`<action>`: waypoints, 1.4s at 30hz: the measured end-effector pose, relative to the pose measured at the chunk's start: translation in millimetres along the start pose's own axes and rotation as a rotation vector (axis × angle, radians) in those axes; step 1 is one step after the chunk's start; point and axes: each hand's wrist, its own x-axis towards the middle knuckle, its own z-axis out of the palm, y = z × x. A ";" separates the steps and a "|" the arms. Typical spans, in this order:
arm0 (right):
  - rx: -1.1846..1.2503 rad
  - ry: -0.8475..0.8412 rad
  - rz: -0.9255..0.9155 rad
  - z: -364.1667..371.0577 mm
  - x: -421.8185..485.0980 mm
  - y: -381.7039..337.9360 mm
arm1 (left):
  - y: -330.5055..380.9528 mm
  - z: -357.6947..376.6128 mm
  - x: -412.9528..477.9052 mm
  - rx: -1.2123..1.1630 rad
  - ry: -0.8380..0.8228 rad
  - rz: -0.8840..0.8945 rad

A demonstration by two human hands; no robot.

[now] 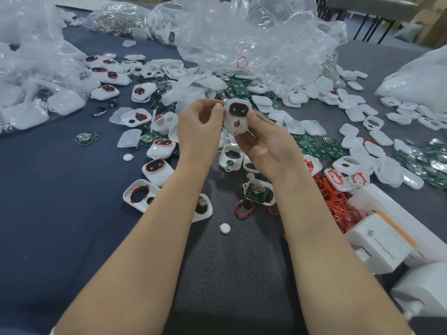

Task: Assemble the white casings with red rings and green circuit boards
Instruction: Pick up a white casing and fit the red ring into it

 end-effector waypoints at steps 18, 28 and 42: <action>-0.982 0.017 -0.515 7.7 -7.4 -0.4 | 3.8 -10.7 6.5 0.019 -0.128 -0.025; -1.956 -0.129 -0.487 14.8 -5.6 35.5 | 4.3 -28.0 21.1 -0.283 0.232 -0.193; -1.933 -0.037 -0.576 19.3 -6.5 49.0 | 1.8 -21.3 21.1 -0.268 0.185 -0.214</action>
